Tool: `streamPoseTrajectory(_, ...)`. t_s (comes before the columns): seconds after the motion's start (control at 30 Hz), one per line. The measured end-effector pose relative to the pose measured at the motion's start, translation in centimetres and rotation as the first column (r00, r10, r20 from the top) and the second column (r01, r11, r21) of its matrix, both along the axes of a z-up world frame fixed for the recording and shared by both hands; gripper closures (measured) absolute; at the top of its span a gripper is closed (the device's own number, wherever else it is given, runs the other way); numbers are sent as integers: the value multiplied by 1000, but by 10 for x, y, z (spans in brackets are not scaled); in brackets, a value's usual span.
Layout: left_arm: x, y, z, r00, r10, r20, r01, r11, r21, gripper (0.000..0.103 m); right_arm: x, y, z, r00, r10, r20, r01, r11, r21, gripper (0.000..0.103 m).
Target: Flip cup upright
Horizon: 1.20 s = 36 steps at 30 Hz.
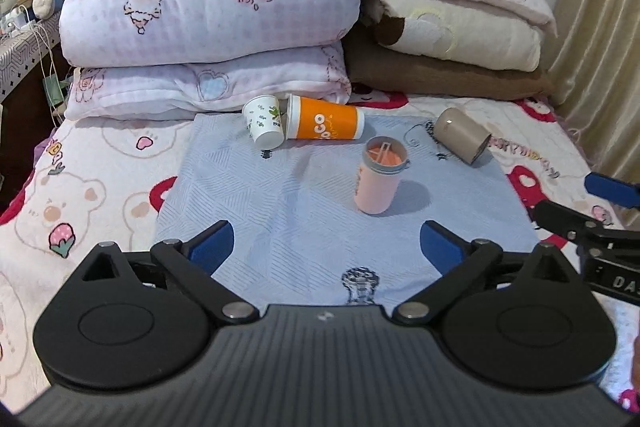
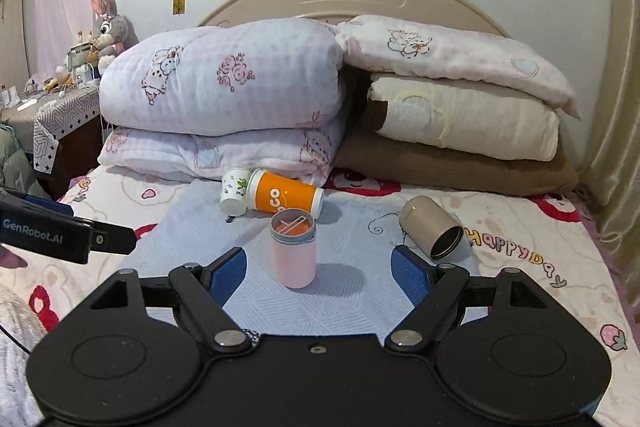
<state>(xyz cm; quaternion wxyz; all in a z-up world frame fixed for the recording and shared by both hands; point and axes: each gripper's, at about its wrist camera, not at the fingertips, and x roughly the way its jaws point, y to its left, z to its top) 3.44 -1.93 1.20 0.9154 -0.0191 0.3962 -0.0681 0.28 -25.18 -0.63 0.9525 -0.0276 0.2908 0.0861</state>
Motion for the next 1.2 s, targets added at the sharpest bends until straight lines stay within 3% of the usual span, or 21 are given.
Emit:
streamPoseTrajectory(0.17, -16, 2, 9, 999, 34, -5, -35, 999, -23, 0, -14, -6, 9, 997, -69, 15, 69, 997, 23, 4)
streamPoseTrajectory(0.7, -38, -8, 16, 998, 62, 2, -62, 997, 41, 0, -41, -5, 31, 987, -144, 68, 145, 989, -8, 2)
streamPoseTrajectory(1.2, -39, -5, 18, 997, 82, 10, -82, 994, 66, 0, -42, -3, 29, 986, -167, 24, 168, 986, -17, 2)
